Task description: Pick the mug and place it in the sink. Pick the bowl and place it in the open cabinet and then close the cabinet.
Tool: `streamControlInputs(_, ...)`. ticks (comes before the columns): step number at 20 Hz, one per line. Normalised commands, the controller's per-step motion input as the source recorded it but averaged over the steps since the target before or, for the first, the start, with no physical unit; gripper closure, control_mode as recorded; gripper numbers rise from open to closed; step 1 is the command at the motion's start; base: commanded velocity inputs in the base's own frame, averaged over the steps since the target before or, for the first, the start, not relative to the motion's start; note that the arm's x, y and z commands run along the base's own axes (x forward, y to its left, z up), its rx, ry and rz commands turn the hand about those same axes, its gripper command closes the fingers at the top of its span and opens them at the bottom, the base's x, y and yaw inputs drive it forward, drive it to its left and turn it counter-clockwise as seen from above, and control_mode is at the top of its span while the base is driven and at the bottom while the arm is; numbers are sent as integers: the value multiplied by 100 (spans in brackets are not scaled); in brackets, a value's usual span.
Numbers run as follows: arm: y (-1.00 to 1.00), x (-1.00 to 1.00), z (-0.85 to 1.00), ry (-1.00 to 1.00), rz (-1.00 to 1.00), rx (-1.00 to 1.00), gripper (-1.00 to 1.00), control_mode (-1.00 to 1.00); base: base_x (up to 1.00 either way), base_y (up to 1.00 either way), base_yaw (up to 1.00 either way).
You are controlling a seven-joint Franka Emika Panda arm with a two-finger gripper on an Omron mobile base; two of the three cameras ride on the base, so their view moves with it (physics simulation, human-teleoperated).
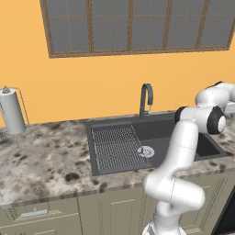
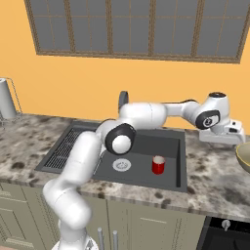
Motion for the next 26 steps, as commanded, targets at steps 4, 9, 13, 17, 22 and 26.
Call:
streamControlInputs(4,-19,15,-15,0,0,0,-100,-100,0,0,0)
streamControlInputs(9,-20,21,-14,1,0,0,-100,-100,0,0,0)
streamControlInputs(13,-28,22,-3,0,0,0,-100,-100,0,0,0)
streamControlInputs(17,-28,21,-2,3,0,2,-100,-100,0,0,0)
streamControlInputs(22,-24,15,-5,8,0,7,-100,-100,0,0,0)
streamControlInputs(26,-32,23,-1,10,0,11,-100,-100,0,0,0)
